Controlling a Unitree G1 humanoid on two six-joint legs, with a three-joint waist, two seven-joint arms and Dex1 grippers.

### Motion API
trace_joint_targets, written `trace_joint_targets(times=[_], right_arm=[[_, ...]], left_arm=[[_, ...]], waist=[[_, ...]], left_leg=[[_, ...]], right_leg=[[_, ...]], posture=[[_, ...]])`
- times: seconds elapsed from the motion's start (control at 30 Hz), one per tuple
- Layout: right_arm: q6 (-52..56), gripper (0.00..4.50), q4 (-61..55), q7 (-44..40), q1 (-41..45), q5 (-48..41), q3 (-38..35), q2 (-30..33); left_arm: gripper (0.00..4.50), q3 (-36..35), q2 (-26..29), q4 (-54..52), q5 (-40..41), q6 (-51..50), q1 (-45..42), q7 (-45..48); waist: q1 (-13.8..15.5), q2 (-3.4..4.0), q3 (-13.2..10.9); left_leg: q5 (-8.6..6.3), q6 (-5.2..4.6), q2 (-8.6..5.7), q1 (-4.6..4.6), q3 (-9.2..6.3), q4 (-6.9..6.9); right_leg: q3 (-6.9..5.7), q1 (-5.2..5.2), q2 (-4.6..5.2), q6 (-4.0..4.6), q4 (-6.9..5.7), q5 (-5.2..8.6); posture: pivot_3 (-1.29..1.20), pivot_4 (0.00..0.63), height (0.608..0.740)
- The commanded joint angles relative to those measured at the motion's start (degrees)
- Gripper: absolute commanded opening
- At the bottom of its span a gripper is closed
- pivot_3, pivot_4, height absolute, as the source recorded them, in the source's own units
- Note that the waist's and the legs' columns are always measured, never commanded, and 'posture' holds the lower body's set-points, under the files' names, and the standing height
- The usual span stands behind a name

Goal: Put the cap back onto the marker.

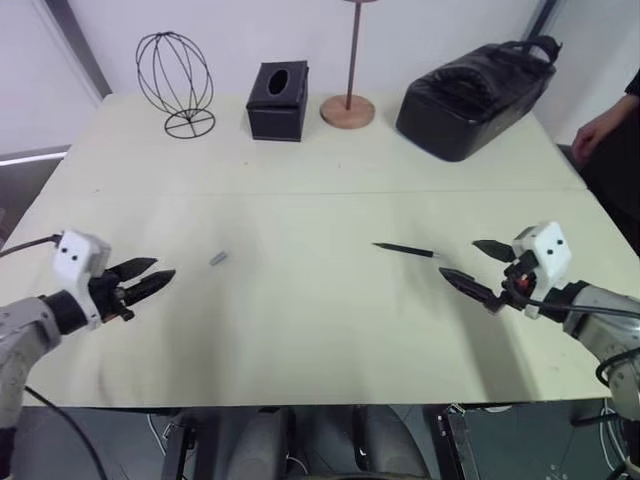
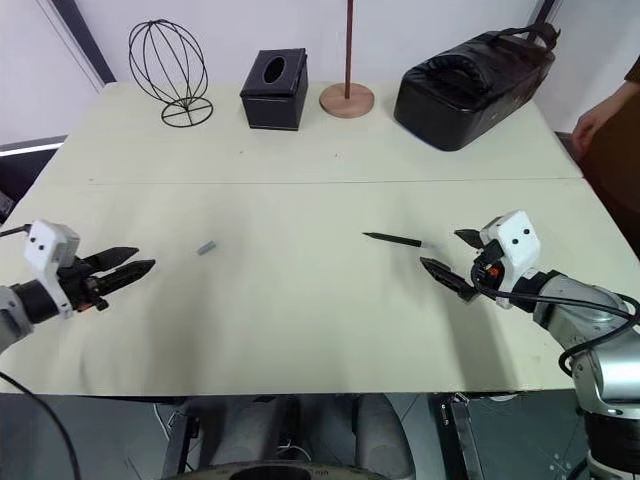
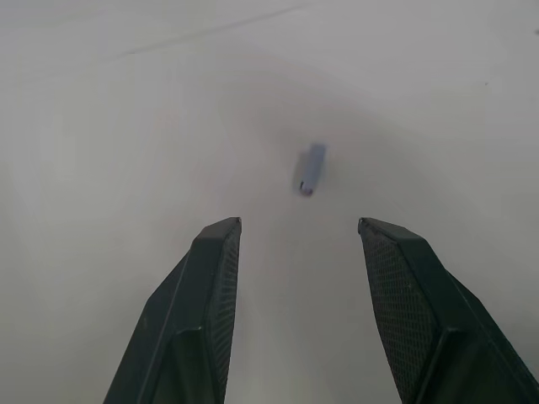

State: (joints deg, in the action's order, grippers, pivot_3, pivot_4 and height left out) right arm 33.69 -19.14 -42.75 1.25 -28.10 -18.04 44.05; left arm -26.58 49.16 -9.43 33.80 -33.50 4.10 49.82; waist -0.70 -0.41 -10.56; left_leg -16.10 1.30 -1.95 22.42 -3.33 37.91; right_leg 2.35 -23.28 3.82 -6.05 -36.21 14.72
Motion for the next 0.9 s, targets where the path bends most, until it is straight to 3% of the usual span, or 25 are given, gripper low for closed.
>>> trace_joint_targets(times=[0.03, 0.9], right_arm=[[-1.5, 4.43, -0.5, -0.1, 1.5, 0.7, 0.5, 0.5], [-5.8, 4.43, 3.1, -2.0, 4.8, 4.6, 2.8, 0.8]], left_arm=[[2.29, -2.9, 0.1, 0.1, 1.1, 0.2, -0.4, 0.2], [2.29, -2.0, -1.2, -0.6, 4.1, -0.3, -3.9, 1.2]], waist=[[0.0, 0.0, 0.0], [0.1, 0.0, 0.0]], left_leg=[[0.0, 0.0, 0.01, 0.0, 0.0, 0.0], [-0.01, 0.02, -0.05, 0.06, 0.01, -0.05]], right_leg=[[0.0, 0.0, 0.02, 0.0, 0.0, 0.0], [0.04, -0.07, 0.26, 0.0, 0.03, -0.02]], posture=[[0.0, 0.15, 0.74], [0.0, 0.15, 0.74]])
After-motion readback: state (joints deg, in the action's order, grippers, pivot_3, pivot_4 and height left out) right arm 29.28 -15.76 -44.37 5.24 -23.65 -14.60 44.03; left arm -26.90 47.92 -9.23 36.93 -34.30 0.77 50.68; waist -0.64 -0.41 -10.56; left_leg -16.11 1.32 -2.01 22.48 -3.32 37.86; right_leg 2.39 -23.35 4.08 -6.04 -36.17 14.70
